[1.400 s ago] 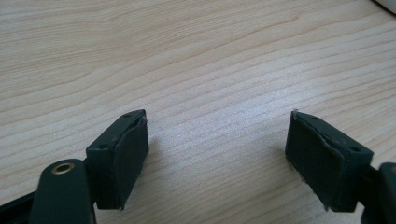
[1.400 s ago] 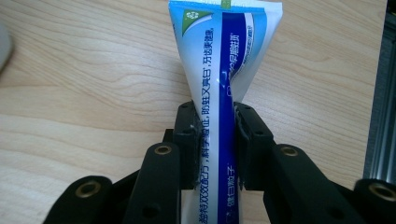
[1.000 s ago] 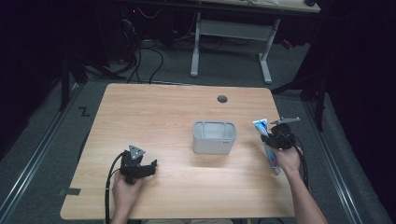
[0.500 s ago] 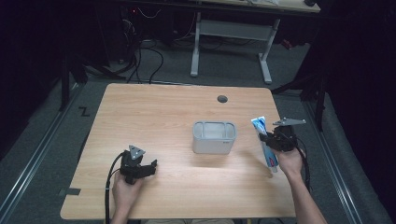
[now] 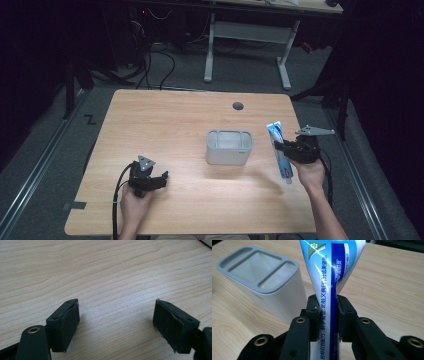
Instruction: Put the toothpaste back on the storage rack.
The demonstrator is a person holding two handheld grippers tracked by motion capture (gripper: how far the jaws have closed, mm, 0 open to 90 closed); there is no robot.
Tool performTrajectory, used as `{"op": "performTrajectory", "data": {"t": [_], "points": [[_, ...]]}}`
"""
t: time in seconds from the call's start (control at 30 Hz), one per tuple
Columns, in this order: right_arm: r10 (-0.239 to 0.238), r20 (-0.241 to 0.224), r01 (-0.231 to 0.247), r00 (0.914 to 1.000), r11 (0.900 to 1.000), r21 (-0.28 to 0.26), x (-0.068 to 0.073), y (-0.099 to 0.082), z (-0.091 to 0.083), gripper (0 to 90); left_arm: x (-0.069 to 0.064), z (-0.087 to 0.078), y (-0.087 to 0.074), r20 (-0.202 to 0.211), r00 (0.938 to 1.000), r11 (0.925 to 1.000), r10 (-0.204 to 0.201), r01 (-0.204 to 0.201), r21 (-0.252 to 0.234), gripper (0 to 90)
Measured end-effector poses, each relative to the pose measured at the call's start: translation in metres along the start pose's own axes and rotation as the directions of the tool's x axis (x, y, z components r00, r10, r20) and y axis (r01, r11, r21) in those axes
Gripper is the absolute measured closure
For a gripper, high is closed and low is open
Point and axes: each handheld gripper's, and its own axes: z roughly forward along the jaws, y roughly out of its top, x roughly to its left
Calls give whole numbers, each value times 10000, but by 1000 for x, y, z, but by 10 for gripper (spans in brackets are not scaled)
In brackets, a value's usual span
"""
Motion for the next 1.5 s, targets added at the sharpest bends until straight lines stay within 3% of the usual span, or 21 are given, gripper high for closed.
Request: {"op": "performTrajectory", "data": {"t": [0.1,0.37,0.67,1.07,1.5], "points": [[112,-322,-115,9994,9999,-80,3,1,-1,744,0,0,0,-4,10000,10000,1,-1,3,217],[-133,-619,107,9980,9990,-426,13,7,-7,744,0,0,0,-8,10000,10000,-2,2,3,217],[-738,-863,671,9935,9947,-778,30,19,-11,743,0,0,0,-8,10000,10000,-3,3,2,217],[-1472,-1274,1313,9809,9834,-1254,53,42,-11,742,0,0,0,-5,10000,10000,0,0,2,217],[-1887,-1627,1608,9685,9722,-1703,72,70,-2,742,0,0,0,1,10000,10000,14,-14,11,216]]}}
